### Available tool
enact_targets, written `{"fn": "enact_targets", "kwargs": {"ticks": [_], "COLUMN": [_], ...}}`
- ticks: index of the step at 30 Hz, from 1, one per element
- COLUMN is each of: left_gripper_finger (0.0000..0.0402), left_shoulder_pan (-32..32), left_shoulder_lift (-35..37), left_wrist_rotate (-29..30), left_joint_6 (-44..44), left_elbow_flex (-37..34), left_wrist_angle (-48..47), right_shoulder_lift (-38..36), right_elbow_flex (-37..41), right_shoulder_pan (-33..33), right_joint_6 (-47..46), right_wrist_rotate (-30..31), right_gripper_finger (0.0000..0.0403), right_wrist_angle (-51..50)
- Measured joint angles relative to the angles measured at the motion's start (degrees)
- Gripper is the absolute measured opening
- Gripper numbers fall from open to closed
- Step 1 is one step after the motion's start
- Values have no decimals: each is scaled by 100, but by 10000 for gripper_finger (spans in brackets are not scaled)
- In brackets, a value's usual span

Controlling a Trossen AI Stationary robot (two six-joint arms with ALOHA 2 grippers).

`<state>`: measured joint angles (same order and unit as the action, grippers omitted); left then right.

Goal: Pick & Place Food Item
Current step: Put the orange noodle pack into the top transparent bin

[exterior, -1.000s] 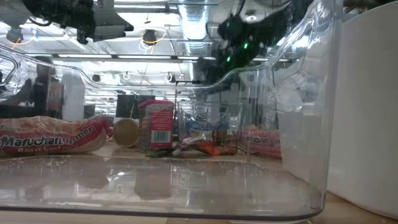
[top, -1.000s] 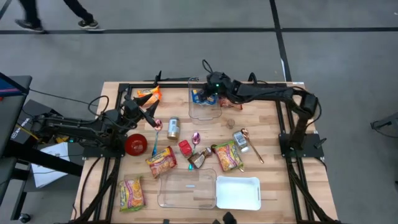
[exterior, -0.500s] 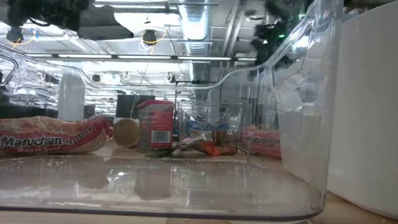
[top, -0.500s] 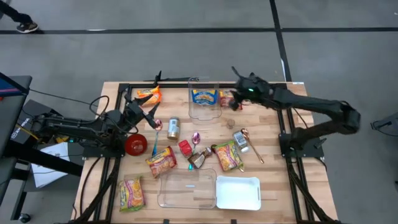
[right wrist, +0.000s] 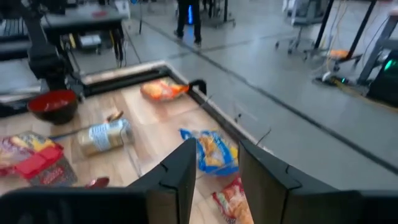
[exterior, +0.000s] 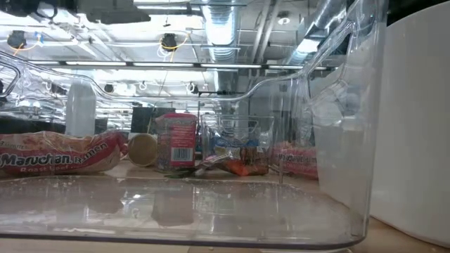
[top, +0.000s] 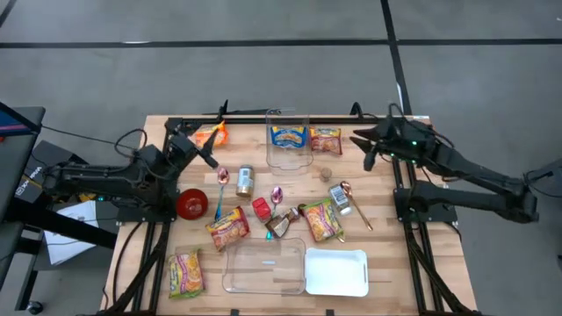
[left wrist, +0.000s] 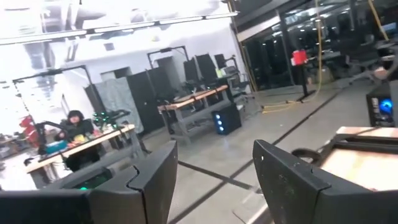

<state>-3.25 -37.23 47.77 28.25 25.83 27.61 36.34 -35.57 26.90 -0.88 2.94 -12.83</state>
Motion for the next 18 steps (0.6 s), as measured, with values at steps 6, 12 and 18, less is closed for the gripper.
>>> {"fn": "enact_targets", "kwargs": {"ticks": [6,12,18], "left_gripper_finger": [204,198,162], "left_shoulder_pan": [-424,-1558,-3035], "left_shoulder_lift": [-127,-877,-2236], "left_wrist_rotate": [468,85,-2217], "left_joint_6": [-180,-1323,-1259], "left_elbow_flex": [389,1276,2203], "left_wrist_angle": [-987,-4091,-5872], "right_shoulder_lift": [-284,-260,-259], "right_elbow_flex": [50,50,50], "right_shoulder_pan": [63,52,50], "right_joint_6": [-62,-62,-62], "right_wrist_rotate": [4,4,-11], "right_gripper_finger": [114,114,114], "right_wrist_angle": [-148,-131,-141]}}
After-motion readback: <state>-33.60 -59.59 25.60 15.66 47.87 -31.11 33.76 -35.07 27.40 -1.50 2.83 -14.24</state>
